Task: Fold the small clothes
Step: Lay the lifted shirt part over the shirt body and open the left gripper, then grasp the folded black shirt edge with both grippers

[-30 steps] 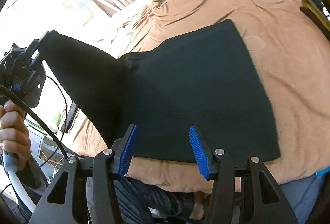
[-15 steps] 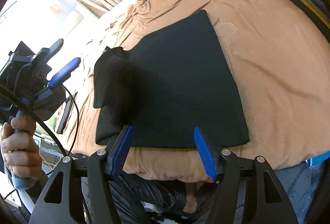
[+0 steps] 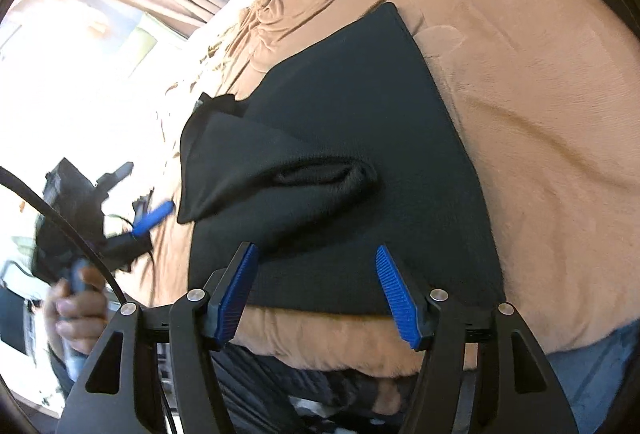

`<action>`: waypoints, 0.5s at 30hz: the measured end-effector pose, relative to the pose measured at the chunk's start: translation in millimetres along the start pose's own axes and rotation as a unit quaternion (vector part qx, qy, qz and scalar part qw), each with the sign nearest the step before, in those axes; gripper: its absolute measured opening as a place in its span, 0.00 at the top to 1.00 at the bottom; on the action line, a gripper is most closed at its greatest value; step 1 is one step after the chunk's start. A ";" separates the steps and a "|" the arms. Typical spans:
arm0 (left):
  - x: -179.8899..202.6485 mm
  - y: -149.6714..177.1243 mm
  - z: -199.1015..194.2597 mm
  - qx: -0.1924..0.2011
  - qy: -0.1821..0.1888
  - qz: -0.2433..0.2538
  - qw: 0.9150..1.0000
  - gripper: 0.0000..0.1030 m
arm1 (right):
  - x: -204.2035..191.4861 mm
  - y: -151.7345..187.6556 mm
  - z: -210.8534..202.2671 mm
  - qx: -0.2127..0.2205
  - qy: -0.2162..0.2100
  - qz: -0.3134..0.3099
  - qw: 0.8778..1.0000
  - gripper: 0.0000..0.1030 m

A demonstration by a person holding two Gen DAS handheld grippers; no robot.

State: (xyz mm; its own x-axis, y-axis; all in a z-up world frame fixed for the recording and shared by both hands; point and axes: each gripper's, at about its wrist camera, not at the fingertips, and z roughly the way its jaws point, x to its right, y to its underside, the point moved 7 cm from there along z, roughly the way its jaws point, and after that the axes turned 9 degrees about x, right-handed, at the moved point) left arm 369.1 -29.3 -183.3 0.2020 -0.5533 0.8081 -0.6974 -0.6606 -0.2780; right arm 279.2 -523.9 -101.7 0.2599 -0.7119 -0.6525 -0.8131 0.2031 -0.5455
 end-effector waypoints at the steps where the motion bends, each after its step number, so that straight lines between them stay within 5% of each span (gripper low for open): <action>1: -3.6 0.2 1.1 0.000 -0.002 -0.003 1.000 0.35 | 1.6 -2.8 3.4 -0.001 -0.002 0.004 1.000 0.42; 9: -34.3 0.7 -4.5 0.010 -0.025 -0.033 0.999 0.35 | 14.5 -14.8 34.8 -0.012 -0.009 0.042 0.999 0.46; 15: -53.5 -3.3 -24.9 0.030 -0.045 -0.037 0.998 0.35 | 16.1 -18.8 48.7 -0.016 0.012 0.040 0.999 0.86</action>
State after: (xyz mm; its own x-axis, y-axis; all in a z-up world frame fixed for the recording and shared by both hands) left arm 343.4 15.1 -212.7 0.3141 -0.5438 0.7782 -0.6365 -0.7288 -0.2523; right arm 324.1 -506.4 -127.6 0.1816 -0.7108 -0.6795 -0.8465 0.2386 -0.4759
